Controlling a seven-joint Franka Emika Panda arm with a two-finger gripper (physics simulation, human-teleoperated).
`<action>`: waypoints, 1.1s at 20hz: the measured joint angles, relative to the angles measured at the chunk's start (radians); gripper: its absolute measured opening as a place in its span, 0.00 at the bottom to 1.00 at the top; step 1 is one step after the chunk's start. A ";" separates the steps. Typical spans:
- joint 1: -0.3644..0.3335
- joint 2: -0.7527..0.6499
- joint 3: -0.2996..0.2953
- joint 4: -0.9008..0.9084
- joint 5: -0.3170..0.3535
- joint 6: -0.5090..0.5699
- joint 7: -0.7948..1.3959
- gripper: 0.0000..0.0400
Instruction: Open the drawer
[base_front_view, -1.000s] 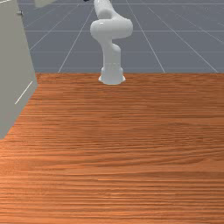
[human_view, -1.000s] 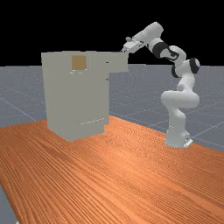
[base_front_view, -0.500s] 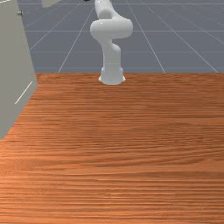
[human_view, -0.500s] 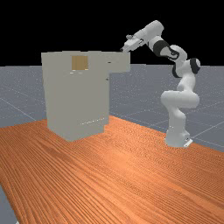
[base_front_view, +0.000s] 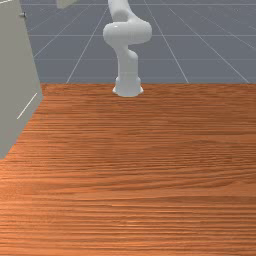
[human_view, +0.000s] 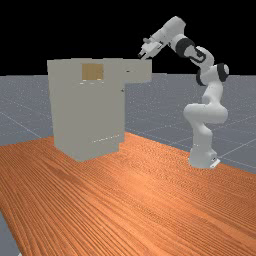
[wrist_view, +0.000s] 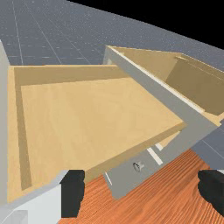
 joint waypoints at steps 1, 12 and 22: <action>-0.006 -0.005 0.003 -0.008 -0.005 0.010 0.020 0.95; -0.004 -0.043 -0.029 -0.063 -0.021 0.076 0.041 0.98; -0.110 -0.218 -0.047 -0.320 -0.248 0.412 0.380 0.79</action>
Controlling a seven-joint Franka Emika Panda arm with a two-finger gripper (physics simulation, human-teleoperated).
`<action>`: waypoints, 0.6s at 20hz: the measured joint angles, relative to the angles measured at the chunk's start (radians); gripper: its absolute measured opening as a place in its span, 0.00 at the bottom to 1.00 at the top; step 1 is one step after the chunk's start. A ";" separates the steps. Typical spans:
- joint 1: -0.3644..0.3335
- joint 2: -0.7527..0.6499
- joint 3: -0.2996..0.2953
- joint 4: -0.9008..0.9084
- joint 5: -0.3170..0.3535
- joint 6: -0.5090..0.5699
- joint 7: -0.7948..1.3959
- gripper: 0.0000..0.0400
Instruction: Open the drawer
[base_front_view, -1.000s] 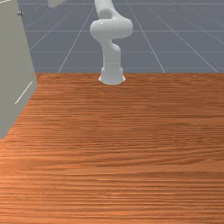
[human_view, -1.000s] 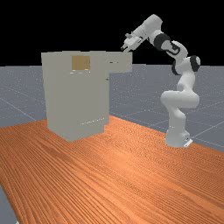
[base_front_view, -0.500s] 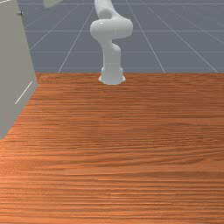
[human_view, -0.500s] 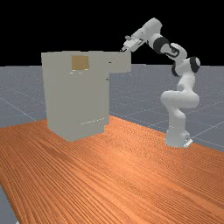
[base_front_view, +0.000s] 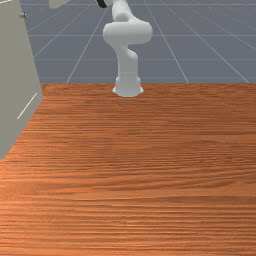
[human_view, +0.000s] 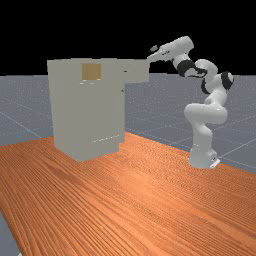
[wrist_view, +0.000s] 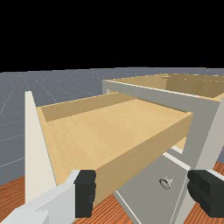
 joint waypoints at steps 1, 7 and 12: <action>-0.020 -0.006 -0.003 -0.023 -0.047 0.041 0.062 0.78; -0.091 0.014 0.084 -0.107 -0.445 0.160 0.711 0.87; -0.044 0.035 0.325 -0.172 -0.670 -0.084 1.260 1.00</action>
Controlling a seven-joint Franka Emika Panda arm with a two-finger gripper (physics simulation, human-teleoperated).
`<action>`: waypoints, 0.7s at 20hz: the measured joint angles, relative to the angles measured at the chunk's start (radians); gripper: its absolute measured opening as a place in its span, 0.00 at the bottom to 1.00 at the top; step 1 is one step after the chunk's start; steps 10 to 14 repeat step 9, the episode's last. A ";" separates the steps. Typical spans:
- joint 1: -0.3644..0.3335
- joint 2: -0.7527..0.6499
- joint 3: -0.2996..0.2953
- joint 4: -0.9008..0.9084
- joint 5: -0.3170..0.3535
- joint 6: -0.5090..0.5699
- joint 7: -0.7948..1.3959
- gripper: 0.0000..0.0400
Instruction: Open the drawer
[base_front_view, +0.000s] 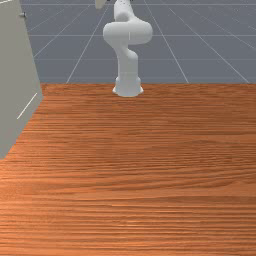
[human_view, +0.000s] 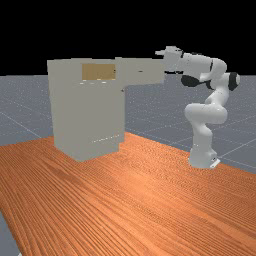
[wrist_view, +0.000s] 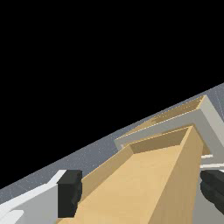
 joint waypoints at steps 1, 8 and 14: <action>0.019 0.022 0.053 -0.026 -0.015 -0.064 0.012 1.00; -0.005 0.443 0.504 0.134 0.191 -0.625 0.076 1.00; -0.014 0.563 0.557 0.122 0.236 -0.665 0.054 1.00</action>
